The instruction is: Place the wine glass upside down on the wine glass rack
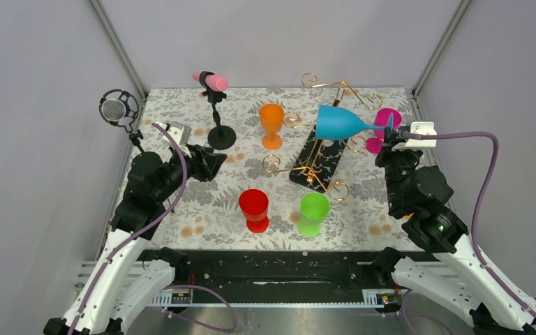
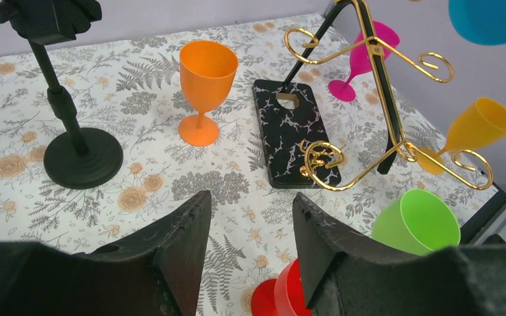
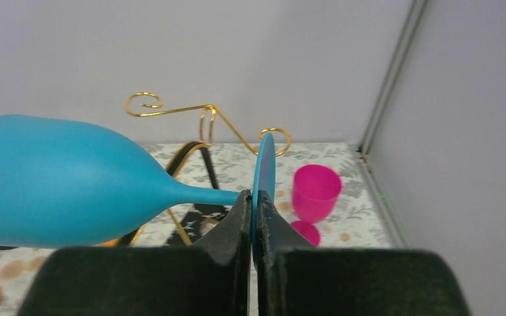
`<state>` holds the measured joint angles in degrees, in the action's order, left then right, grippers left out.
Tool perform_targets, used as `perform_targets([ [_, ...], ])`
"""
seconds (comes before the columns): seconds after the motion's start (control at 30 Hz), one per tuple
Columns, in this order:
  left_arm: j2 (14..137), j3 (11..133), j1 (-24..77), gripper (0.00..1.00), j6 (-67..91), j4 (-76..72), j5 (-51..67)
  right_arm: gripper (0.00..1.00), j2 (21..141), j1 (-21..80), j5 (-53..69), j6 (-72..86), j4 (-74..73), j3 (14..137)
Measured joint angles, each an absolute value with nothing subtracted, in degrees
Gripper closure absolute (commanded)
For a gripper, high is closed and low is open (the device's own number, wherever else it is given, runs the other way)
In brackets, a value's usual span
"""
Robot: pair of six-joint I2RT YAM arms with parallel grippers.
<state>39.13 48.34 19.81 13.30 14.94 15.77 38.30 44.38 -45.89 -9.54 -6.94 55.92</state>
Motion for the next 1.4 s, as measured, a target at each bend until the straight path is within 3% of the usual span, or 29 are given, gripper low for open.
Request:
perform_targets([
  [0.23, 39.13, 48.12, 19.79, 0.50, 12.47, 16.36, 15.75, 1.00, 37.43, 44.38, -48.93, -23.73, -3.05, 55.48],
  [0.83, 39.16, 48.12, 19.79, 0.50, 11.97, 17.12, 15.77, 1.00, 37.87, 44.38, -43.07, -68.95, 11.05, 52.51],
  [1.1, 39.05, 48.10, 19.79, 0.50, 11.84, 17.17, 15.77, 1.00, 38.57, 44.38, -39.77, -81.10, 7.14, 55.55],
  [1.4, 38.57, 47.44, 19.79, 0.50, 11.77, 17.56, 15.73, 1.00, 48.40, 40.93, -36.14, -90.37, 6.35, 67.64],
])
